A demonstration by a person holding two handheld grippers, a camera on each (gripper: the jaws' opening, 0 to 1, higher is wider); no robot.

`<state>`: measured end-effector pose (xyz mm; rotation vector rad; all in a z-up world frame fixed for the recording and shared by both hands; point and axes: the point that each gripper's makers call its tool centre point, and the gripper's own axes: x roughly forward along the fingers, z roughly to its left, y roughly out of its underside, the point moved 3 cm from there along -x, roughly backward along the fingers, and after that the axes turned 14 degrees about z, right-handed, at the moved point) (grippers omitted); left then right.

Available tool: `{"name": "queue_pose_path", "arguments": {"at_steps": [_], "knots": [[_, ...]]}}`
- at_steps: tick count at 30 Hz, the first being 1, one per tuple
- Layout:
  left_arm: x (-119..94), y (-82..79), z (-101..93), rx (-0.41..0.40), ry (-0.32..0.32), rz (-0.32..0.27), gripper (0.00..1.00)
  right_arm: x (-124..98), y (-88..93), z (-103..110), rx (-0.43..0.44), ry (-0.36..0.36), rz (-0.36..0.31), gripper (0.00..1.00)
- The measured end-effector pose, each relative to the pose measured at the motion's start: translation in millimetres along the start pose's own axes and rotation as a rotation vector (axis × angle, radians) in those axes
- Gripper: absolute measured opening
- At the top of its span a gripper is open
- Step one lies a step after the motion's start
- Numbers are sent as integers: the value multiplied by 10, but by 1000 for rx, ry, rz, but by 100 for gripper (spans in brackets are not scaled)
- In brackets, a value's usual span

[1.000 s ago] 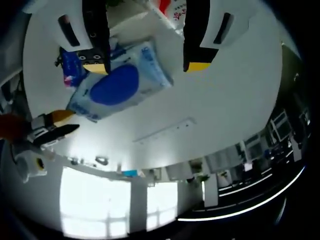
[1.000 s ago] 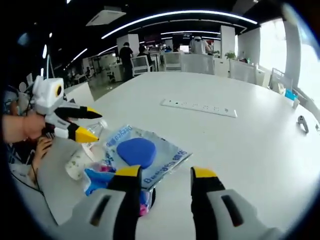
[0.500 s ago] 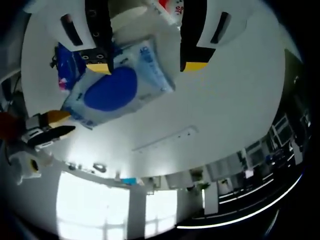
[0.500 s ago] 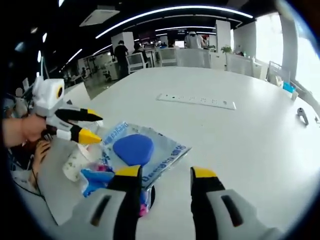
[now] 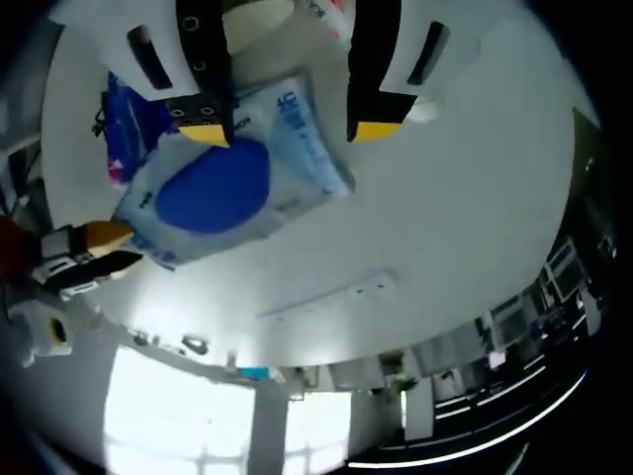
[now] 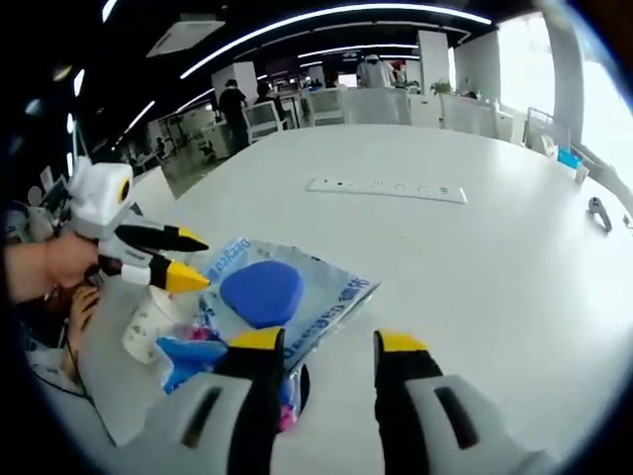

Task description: Arrange the tabletop items into an orderly group along one side of the table until the central work area is clear of visible clutter.

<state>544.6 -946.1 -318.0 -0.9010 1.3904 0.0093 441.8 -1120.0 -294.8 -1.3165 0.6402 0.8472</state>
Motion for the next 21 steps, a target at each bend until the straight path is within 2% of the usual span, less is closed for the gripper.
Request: {"name": "queue_pose_path", "arguments": {"at_steps": [8,12,21], "knots": [[109,81,7,-21,11,60,39,43,16,10,19,-6,7,30],[124,79,-13,-13,16,66,37,56,19,15,19,-7,11,28],[165,66,5,-16,23,75,29,60,11,5,4,9,9,10]]}}
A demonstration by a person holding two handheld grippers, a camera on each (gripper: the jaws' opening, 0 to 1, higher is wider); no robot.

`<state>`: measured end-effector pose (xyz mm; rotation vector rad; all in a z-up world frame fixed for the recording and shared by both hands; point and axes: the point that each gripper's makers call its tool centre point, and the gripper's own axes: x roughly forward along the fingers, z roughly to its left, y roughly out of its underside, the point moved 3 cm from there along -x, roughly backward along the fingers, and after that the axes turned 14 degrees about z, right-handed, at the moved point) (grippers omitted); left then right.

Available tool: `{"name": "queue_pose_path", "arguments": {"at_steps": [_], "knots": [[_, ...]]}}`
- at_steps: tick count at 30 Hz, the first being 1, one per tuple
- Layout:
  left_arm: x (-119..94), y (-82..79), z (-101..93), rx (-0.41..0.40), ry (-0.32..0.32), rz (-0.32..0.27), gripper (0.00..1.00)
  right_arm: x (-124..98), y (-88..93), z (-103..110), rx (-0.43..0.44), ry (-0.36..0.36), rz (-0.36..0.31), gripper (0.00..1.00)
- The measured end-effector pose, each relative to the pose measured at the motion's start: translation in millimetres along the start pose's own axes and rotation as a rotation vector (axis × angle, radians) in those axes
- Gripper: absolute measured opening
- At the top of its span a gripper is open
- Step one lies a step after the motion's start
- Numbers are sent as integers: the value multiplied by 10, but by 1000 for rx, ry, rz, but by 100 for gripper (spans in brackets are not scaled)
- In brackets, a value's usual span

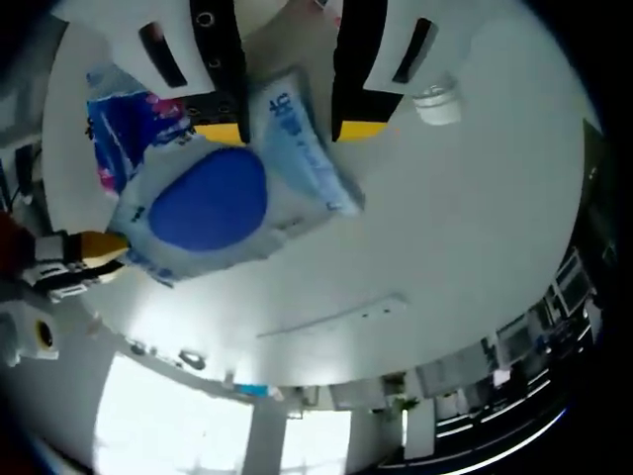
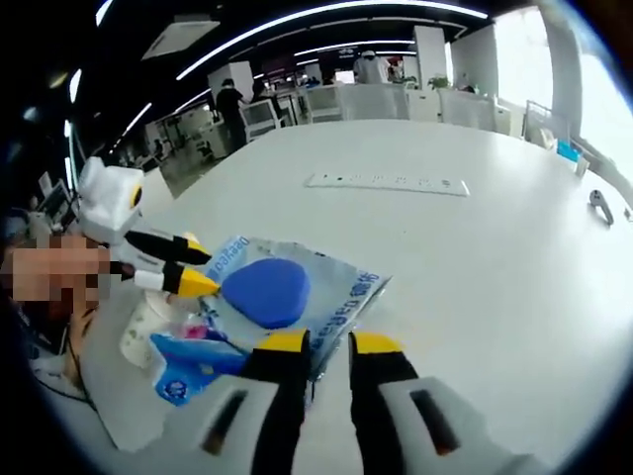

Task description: Arrange the tabletop items into an orderly group along one side of the table until the central work area is clear of visible clutter.

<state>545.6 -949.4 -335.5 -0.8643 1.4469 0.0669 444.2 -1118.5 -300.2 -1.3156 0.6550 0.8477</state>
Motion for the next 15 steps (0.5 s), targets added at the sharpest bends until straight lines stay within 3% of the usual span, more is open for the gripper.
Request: {"name": "queue_pose_path", "arguments": {"at_steps": [7,15], "knots": [[12,-2,26,-1,-2,10,24,0,-6,-18,6,1,-2,4],[25,16,55,20,-35,41,9,-2,-21,-24,16,2,-2,2]]}}
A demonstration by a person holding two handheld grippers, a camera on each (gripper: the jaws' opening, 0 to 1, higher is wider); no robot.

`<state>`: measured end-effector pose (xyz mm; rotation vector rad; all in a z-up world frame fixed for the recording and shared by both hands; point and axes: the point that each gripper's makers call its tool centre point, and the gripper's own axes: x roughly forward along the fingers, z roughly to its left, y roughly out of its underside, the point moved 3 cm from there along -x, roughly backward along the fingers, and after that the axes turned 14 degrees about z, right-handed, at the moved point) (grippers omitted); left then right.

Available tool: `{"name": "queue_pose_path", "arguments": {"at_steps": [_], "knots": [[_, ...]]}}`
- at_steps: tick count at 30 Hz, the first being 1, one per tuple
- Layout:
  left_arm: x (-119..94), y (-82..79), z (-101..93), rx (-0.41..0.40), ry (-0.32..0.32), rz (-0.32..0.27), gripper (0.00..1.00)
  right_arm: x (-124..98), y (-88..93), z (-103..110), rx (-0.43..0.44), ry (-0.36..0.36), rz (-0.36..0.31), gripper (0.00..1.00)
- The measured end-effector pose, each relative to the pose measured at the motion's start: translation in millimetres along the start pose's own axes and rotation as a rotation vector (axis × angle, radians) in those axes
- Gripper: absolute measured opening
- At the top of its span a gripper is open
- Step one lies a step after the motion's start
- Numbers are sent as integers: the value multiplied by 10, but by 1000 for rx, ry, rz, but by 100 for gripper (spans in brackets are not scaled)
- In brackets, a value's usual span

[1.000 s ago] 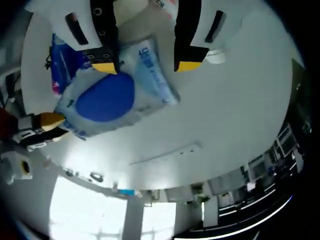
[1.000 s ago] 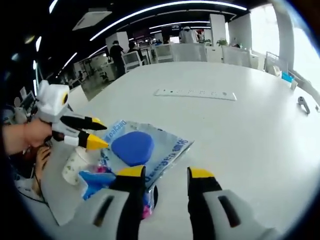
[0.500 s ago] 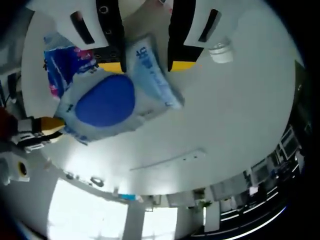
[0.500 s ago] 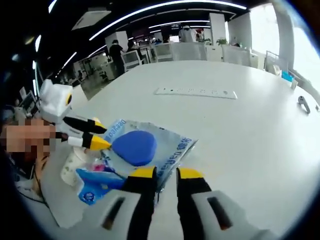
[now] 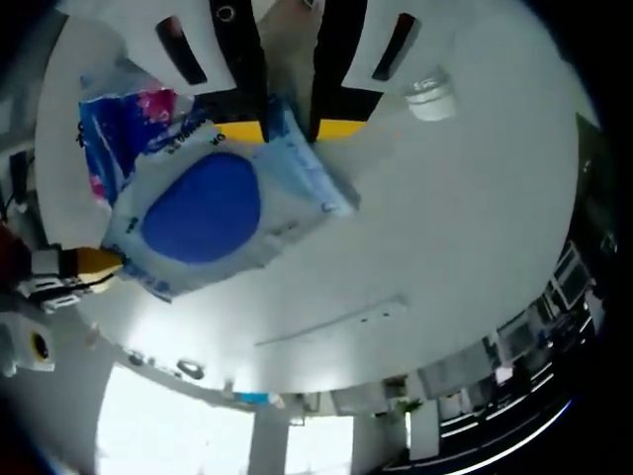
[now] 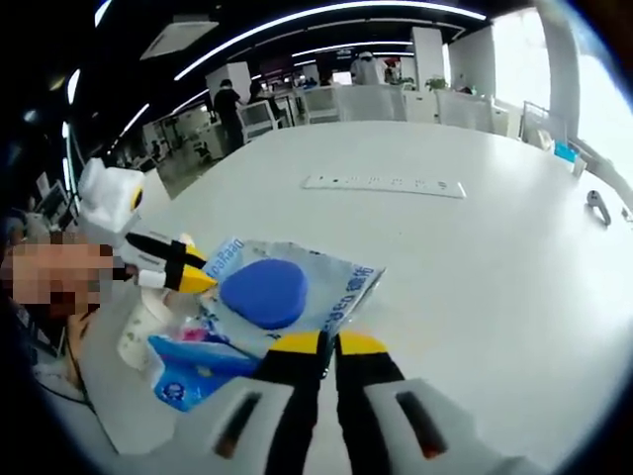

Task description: Arrange the tabletop items into an orderly group along one side of the table until the central work area is clear of visible clutter.

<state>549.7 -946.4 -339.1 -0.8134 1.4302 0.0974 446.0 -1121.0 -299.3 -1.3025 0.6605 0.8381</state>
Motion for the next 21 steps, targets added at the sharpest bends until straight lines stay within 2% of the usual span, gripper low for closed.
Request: {"name": "queue_pose_path", "arguments": {"at_steps": [9,21], "knots": [[3,-27,-21,32,-14,16,0,-5,-9,7,10,-9,-1,1],[-57,-34,-38,-22,3,17,0,-43,-41,7,21,-22,-15,0]]}}
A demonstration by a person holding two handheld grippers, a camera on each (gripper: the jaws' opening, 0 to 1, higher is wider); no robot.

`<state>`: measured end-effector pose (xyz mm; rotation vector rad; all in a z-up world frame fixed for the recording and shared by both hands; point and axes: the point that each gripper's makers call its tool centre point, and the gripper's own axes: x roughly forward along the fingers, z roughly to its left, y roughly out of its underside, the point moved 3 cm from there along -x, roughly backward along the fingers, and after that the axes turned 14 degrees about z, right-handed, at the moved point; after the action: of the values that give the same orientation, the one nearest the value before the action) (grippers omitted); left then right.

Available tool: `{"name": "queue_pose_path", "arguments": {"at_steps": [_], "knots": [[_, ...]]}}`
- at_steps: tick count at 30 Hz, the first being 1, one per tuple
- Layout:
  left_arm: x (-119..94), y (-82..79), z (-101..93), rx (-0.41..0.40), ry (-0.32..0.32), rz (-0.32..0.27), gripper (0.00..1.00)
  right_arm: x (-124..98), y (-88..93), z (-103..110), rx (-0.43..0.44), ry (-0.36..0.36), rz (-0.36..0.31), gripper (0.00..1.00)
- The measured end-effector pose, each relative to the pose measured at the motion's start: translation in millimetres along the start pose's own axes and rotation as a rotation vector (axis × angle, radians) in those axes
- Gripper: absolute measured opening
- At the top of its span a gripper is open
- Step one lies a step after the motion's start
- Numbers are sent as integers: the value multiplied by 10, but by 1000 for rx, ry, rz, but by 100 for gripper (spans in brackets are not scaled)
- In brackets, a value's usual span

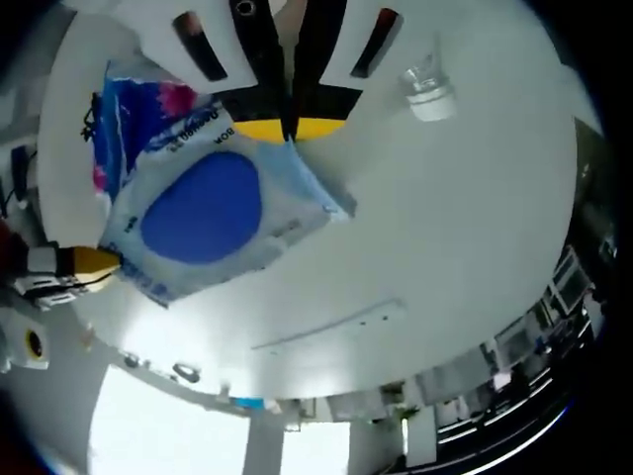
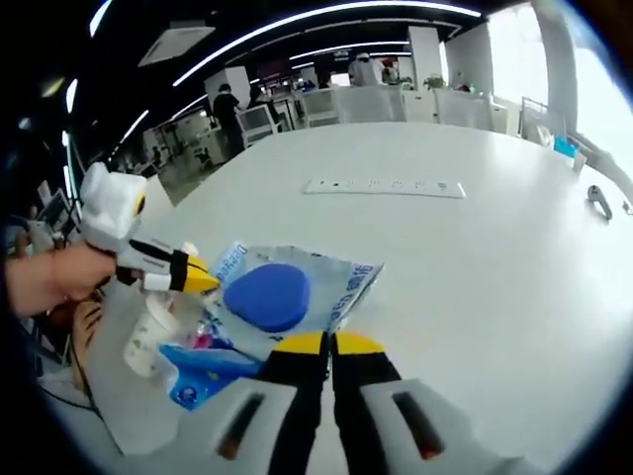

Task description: Arrange the tabletop items into an orderly group along one side of the table until the central work area is clear of visible clutter.

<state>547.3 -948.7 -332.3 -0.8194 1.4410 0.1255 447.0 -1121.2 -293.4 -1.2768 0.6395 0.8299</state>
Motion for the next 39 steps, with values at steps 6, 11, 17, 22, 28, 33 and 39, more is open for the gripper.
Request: {"name": "queue_pose_path", "arguments": {"at_steps": [6,11,17,22,28,33,39], "knots": [[-71,-41,-6,-20,5,-22,0,-34,-50,-20,6,-5,-16,0],[-122,-86,-25,-37,11,-40,0,-67,-83,-59,12,-5,-31,0],[-187,-156,-57,-50,13,-63,0,-137,-160,-118,26,-9,-64,0],[-262,-246,-108,-63,15,-89,0,-202,-230,-179,29,-6,-87,0],[-304,-363,-174,-81,23,-114,0,-273,-332,-304,34,-3,-115,0],[-296,-454,-228,-91,26,-126,0,-305,-400,-403,32,4,-132,0],[-297,-583,-268,-104,18,-151,0,-309,-468,-527,32,13,-146,0]]}}
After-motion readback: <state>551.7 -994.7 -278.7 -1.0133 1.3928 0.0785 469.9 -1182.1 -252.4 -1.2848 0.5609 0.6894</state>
